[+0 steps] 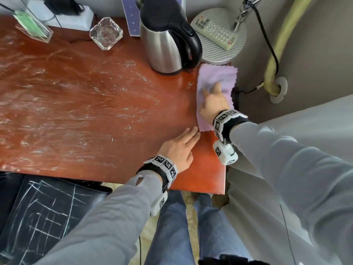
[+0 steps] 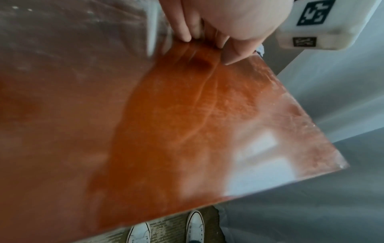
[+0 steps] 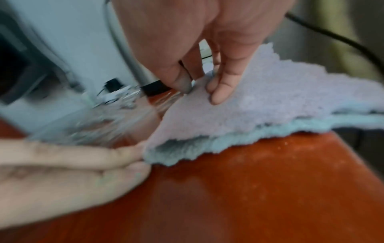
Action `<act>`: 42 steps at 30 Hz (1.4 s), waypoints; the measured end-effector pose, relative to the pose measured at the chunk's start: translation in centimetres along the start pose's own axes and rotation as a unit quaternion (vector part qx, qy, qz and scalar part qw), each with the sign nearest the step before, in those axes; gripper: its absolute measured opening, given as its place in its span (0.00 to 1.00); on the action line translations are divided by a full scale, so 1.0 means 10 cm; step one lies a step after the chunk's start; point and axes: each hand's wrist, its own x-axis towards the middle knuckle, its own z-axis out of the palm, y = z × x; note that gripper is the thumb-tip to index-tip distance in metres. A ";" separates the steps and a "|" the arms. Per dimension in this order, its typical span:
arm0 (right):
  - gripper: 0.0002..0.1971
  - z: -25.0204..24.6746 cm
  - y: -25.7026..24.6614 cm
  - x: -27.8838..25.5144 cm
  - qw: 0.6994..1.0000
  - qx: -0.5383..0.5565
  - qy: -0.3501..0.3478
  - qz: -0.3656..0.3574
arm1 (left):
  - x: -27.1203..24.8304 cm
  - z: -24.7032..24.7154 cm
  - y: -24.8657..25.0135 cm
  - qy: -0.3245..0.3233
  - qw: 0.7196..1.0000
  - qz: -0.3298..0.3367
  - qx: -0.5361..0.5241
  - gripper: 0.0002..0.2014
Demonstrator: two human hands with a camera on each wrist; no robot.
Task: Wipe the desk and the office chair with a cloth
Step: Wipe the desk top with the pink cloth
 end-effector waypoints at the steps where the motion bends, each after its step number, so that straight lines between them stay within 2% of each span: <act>1: 0.23 0.02 -0.01 -0.01 0.999 -0.025 -0.005 -0.031 | -0.01 0.01 -0.03 -0.008 1.000 0.013 0.005 0.33; 3: 0.23 0.00 0.02 -0.02 0.995 -0.080 0.022 -0.059 | -0.04 0.02 -0.09 -0.023 0.999 0.030 0.003 0.33; 5: 0.25 0.02 0.10 0.01 0.988 -0.134 0.062 -0.035 | -0.06 0.03 -0.14 -0.025 0.999 0.040 -0.003 0.32; 6: 0.28 0.05 0.12 0.02 0.987 -0.148 0.054 -0.022 | -0.08 0.03 -0.17 -0.023 0.999 0.041 -0.005 0.32; 8: 0.34 0.10 0.06 0.01 0.986 -0.161 -0.021 -0.030 | -0.11 0.03 -0.22 -0.020 0.999 0.036 -0.003 0.33; 9: 0.35 0.15 -0.02 0.00 0.981 -0.174 -0.060 -0.059 | -0.12 0.04 -0.24 -0.017 0.999 0.035 -0.001 0.33; 11: 0.36 0.26 -0.22 -0.07 0.959 -0.200 -0.118 -0.165 | -0.15 0.06 -0.24 -0.013 0.999 0.033 -0.004 0.33; 13: 0.36 0.34 -0.37 -0.11 0.934 -0.214 -0.127 -0.255 | -0.16 0.08 -0.23 -0.009 1.000 0.026 -0.010 0.34; 14: 0.36 0.32 -0.39 -0.07 0.931 -0.218 -0.118 -0.267 | -0.16 0.09 -0.22 -0.009 1.000 0.025 -0.011 0.34; 16: 0.44 0.21 -0.31 0.05 0.947 -0.220 -0.105 -0.208 | -0.15 0.10 -0.23 -0.011 1.000 0.028 -0.006 0.34; 18: 0.59 0.08 -0.11 0.15 0.977 -0.192 -0.061 -0.073 | -0.14 0.09 -0.23 -0.010 0.999 0.031 0.000 0.34; 19: 0.60 0.02 0.01 0.15 0.986 -0.165 -0.028 -0.005 | -0.14 0.08 -0.23 -0.010 0.999 0.033 0.002 0.34; 20: 0.57 -0.01 0.12 0.12 0.990 -0.130 0.002 0.047 | -0.15 0.08 -0.22 -0.011 0.999 0.035 0.004 0.34; 22: 0.46 0.00 0.22 0.07 0.991 -0.087 0.023 0.095 | -0.15 0.08 -0.22 -0.013 0.999 0.034 0.007 0.35; 24: 0.43 0.09 0.08 0.02 0.989 -0.130 -0.003 0.071 | -0.15 0.08 -0.22 -0.008 0.999 0.034 0.007 0.35; 26: 0.42 0.26 -0.20 0.00 0.985 -0.163 -0.045 -0.044 | -0.15 0.06 -0.22 -0.003 0.999 0.038 0.011 0.35; 28: 0.43 0.41 -0.46 -0.01 0.963 -0.171 -0.101 -0.182 | -0.16 0.02 -0.22 0.007 0.999 0.044 0.017 0.33; 30: 0.43 0.42 -0.56 0.05 0.944 -0.191 -0.129 -0.236 | -0.15 -0.01 -0.23 0.021 0.998 0.049 0.022 0.31; 32: 0.40 0.29 -0.49 0.16 0.951 -0.207 -0.112 -0.200 | -0.13 -0.01 -0.26 0.023 0.998 0.054 0.018 0.32; 36: 0.39 0.01 -0.10 0.27 0.993 -0.112 -0.034 -0.007 | -0.11 0.00 -0.28 0.006 0.998 0.055 0.026 0.33; 39: 0.40 -0.09 0.13 0.22 0.990 -0.097 0.003 0.106 | -0.12 0.00 -0.26 -0.004 0.998 0.053 0.030 0.33; 40: 0.40 -0.09 0.13 0.21 0.989 -0.100 0.009 0.109 | -0.11 -0.02 -0.25 -0.004 0.998 0.051 0.034 0.33; 42: 0.41 -0.05 0.01 0.19 0.994 -0.097 0.013 0.047 | -0.06 -0.07 -0.23 -0.002 0.997 0.049 0.051 0.31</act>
